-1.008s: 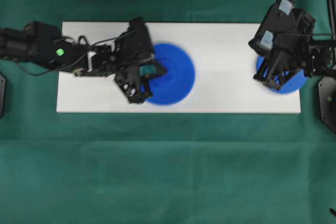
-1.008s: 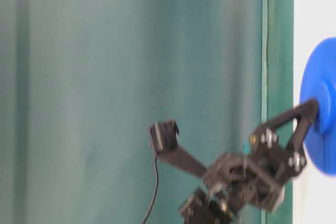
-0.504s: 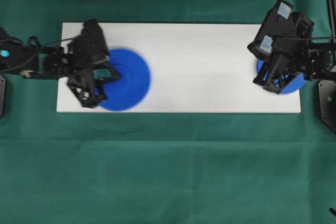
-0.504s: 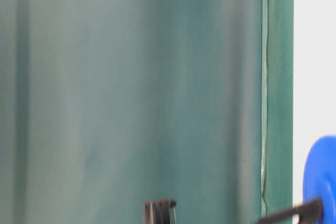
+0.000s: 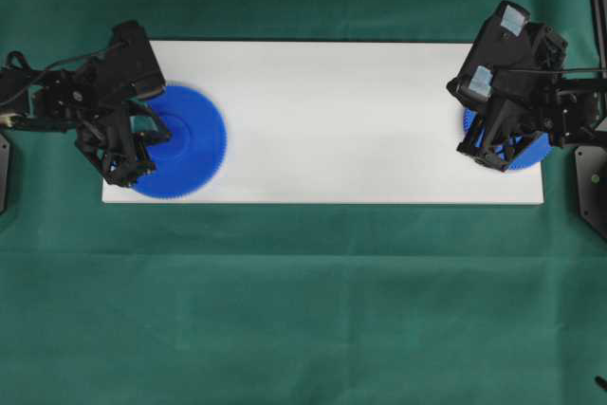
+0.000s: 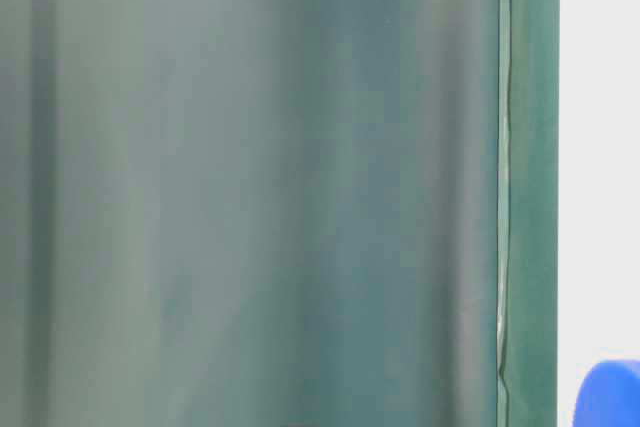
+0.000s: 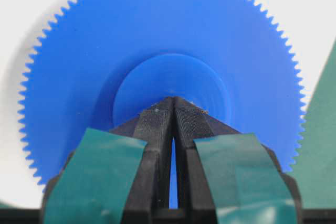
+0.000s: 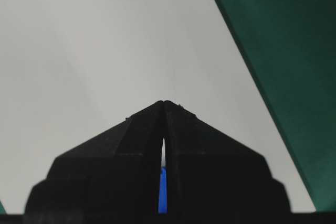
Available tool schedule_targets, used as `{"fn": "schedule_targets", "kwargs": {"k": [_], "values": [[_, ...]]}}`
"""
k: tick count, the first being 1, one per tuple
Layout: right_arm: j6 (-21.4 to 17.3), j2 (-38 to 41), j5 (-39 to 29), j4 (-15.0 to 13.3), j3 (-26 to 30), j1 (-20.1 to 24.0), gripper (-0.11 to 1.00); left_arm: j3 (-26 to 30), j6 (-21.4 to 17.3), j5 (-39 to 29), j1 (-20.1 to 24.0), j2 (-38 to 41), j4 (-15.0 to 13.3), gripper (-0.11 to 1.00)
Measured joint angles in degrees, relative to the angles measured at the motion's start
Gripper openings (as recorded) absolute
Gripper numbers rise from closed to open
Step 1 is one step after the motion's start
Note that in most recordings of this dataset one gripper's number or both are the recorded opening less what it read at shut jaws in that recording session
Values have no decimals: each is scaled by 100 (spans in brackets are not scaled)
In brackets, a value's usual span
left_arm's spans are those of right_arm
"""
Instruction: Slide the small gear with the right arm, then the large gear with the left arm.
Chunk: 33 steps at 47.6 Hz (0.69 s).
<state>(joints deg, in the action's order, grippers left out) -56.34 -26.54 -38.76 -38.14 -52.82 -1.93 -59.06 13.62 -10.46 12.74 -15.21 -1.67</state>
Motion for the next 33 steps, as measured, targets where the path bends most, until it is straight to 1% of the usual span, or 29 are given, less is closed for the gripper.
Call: {"fn": "schedule_targets", "kwargs": {"k": [4, 9, 33], "values": [[0, 0, 0, 0, 0, 0, 50, -44, -9, -26, 211, -62, 0, 0], [0, 0, 0, 9, 9, 9, 50, -62, -18, -35, 369, -79, 0, 0], [0, 0, 0, 9, 0, 9, 50, -53, -9, -44, 413, -97, 18, 0]]}}
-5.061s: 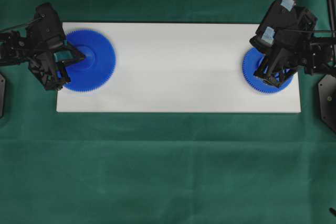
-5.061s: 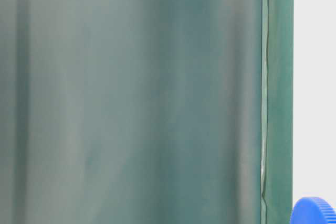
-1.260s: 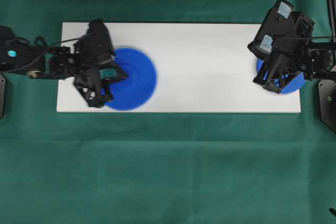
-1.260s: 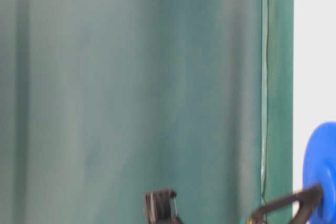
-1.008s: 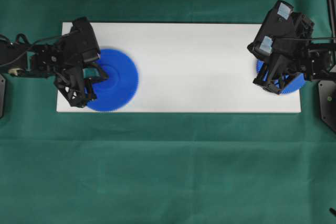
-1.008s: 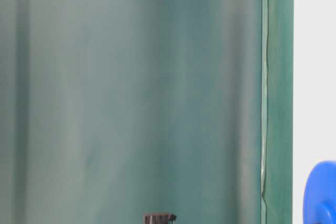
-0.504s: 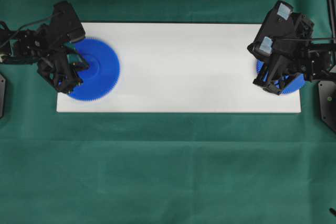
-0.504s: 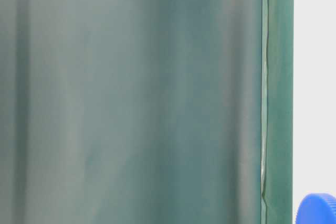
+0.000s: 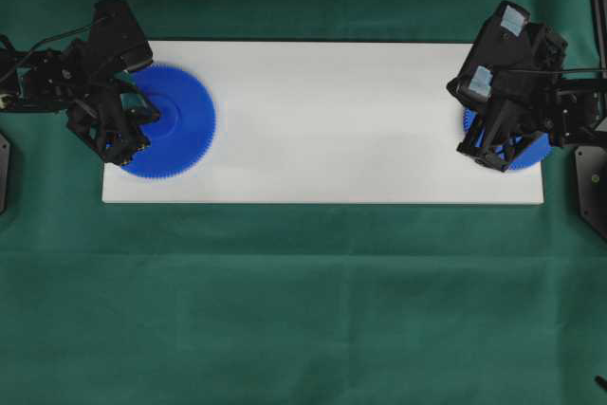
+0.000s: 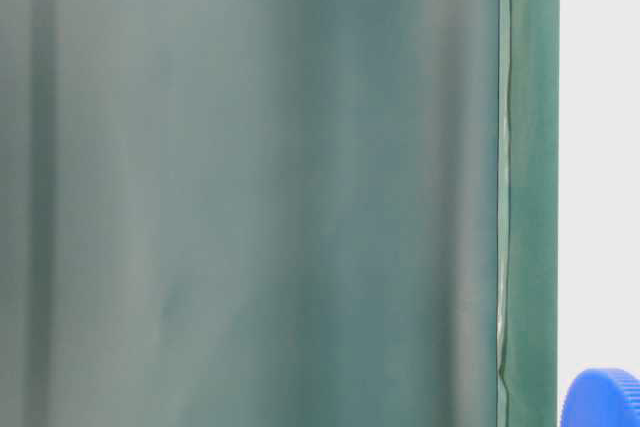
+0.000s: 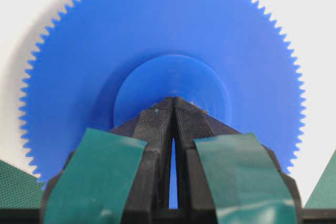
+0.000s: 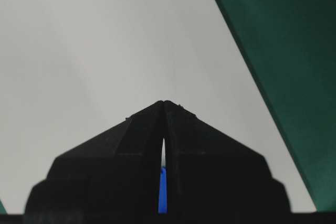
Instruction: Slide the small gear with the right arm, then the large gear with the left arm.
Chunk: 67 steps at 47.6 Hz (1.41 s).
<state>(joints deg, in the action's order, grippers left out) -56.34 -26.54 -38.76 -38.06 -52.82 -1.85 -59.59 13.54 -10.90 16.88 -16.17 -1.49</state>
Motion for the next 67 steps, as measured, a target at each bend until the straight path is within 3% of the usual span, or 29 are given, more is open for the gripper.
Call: {"fn": "schedule_targets", "kwargs": {"k": [46, 67], "values": [[0, 0, 0, -9, 9, 0, 50, 53, -26, -9, -114, -826, 0, 0], [0, 0, 53, 0, 0, 0, 50, 53, -35, -9, -158, -853, 0, 0]]}}
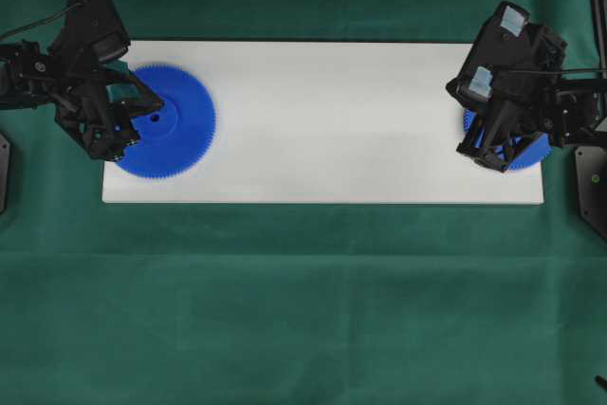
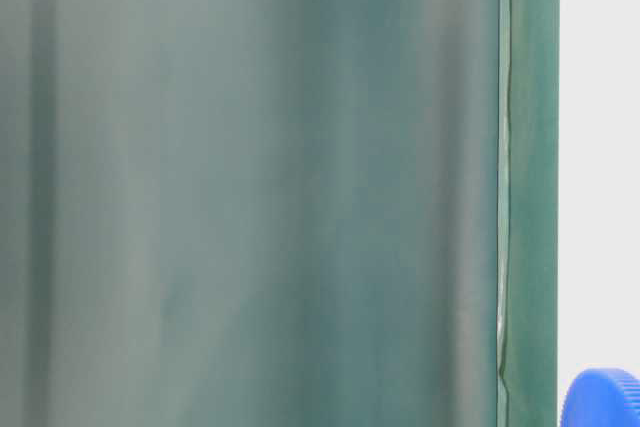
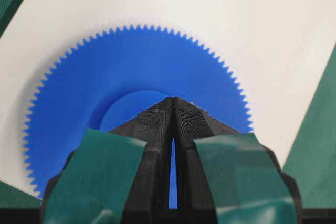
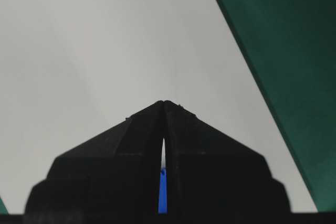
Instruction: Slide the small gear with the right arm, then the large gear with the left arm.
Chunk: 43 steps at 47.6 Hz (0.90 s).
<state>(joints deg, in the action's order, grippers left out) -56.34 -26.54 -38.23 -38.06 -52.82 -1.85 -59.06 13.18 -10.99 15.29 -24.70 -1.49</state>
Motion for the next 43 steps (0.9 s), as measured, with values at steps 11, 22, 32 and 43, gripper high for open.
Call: {"fn": "schedule_targets", "kwargs": {"k": [11, 22, 32, 43], "values": [[18, 0, 308, -26, 0, 44, 50, 0, 0, 9, -26, 0, 9, 0], [35, 0, 694, -26, 0, 334, 50, 0, -9, 0, -35, 0, 9, 0], [35, -26, 729, -35, -18, 492, 50, 0, -26, 35, -158, -220, 9, 0], [35, -176, 773, -88, -88, 501, 50, 0, -35, 211, -334, -650, 9, 0]]}}
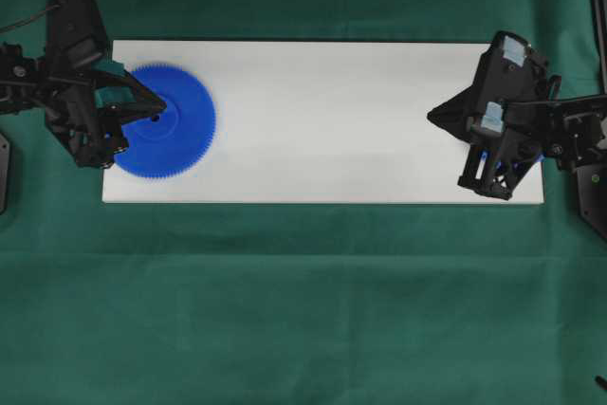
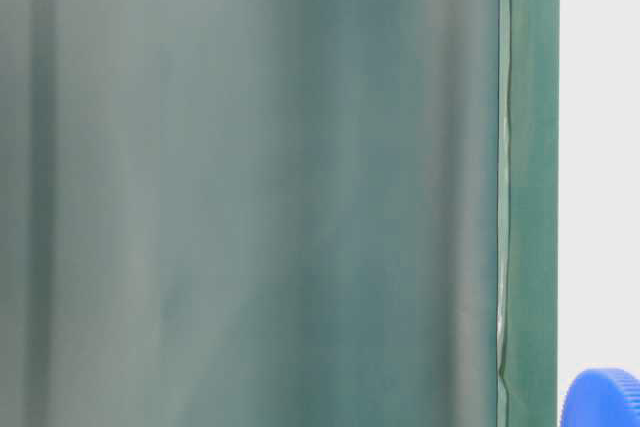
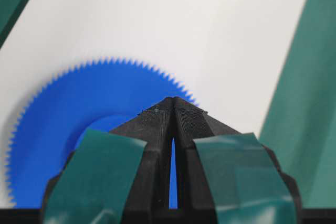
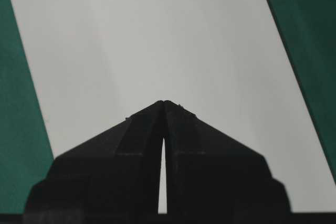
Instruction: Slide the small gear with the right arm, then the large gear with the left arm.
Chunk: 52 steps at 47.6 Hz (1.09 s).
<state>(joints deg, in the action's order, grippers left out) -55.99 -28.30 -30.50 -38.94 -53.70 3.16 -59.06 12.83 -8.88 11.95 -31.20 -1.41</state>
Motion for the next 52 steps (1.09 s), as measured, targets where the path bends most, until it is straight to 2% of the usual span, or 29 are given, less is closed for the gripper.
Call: {"fn": "schedule_targets", "kwargs": {"k": [12, 25, 52], "values": [[0, -62, 308, -114, -132, 0, 50, 0, -53, 237, -149, -105, 18, 0], [0, -202, 431, -193, -299, 0, 50, -9, -589, 694, -343, -105, 26, 0], [0, -659, 853, -554, -554, 0, 50, -88, -800, 1081, -466, -202, 26, 0]]}}
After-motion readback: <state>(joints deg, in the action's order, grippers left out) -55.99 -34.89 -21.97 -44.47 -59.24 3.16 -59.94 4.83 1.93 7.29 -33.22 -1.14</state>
